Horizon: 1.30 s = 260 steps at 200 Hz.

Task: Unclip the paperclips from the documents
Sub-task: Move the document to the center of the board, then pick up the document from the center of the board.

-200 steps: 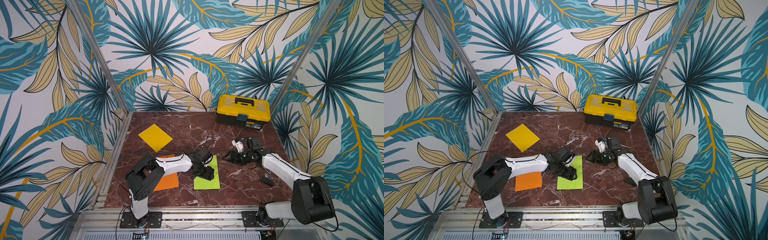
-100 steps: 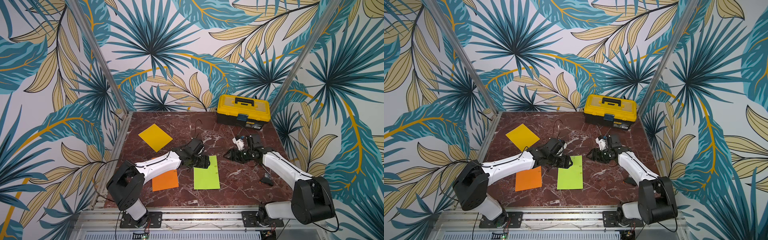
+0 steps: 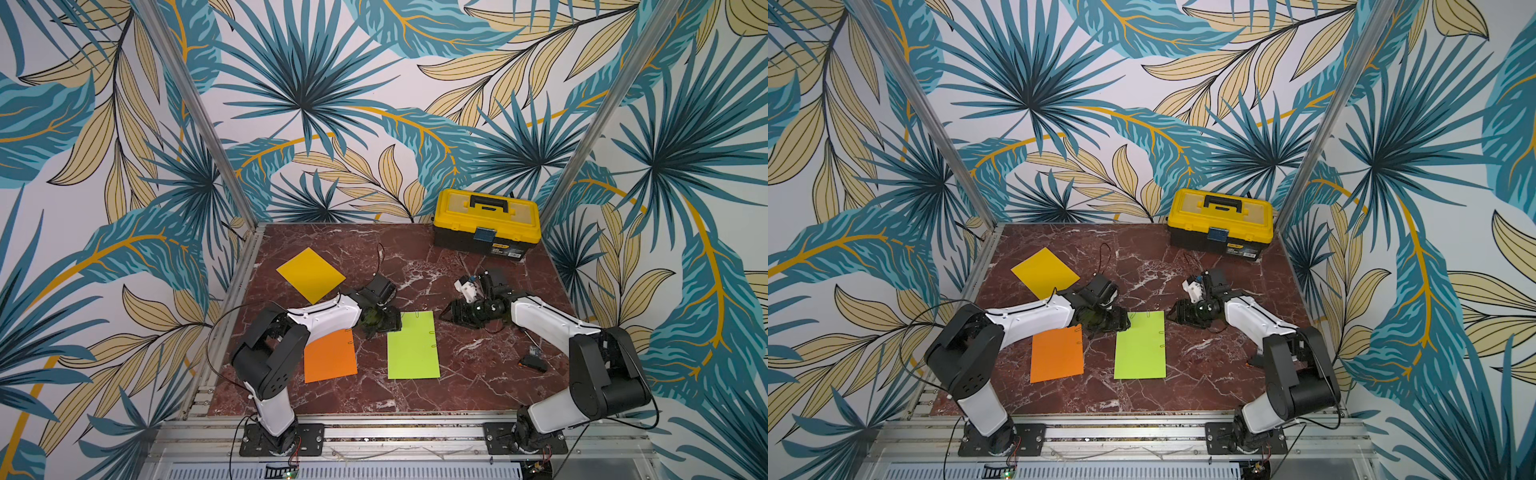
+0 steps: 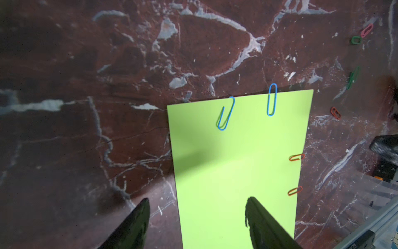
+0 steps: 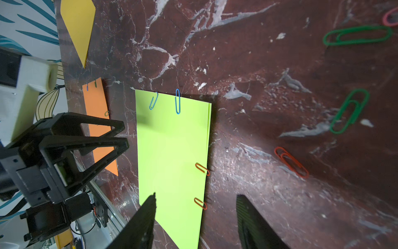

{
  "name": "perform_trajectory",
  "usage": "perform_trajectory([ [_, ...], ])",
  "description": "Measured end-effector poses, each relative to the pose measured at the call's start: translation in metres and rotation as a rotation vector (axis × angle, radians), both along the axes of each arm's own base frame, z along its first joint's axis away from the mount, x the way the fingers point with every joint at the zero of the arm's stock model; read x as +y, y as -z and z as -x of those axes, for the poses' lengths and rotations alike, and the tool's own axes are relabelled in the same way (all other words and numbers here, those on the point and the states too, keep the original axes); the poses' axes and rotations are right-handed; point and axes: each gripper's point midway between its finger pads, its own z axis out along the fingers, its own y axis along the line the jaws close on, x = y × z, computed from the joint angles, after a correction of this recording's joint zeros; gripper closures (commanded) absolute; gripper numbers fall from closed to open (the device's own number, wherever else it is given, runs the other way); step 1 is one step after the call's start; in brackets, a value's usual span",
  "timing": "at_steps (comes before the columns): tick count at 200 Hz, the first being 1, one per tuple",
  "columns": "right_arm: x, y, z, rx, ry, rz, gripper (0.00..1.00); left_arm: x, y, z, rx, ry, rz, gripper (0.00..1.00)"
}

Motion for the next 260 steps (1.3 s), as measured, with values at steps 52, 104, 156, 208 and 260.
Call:
perform_trajectory([
  [52,0.005,0.02,-0.007,0.038,-0.007,0.016,0.39,-0.003,0.003,-0.006,0.004,-0.005,-0.002,0.33],
  [104,0.008,0.038,-0.008,0.067,-0.015,0.035,0.39,-0.003,0.009,-0.012,0.008,-0.001,-0.01,0.37],
  [156,0.015,0.039,-0.016,0.044,-0.027,0.033,0.39,-0.007,0.011,-0.012,0.01,0.024,0.004,0.49],
  [208,0.031,0.039,-0.022,0.019,-0.059,0.017,0.39,-0.01,0.012,-0.012,0.018,0.036,0.021,0.56],
  [260,0.039,0.039,-0.025,0.009,-0.075,-0.008,0.4,-0.013,0.013,-0.012,0.019,0.04,0.032,0.57],
])
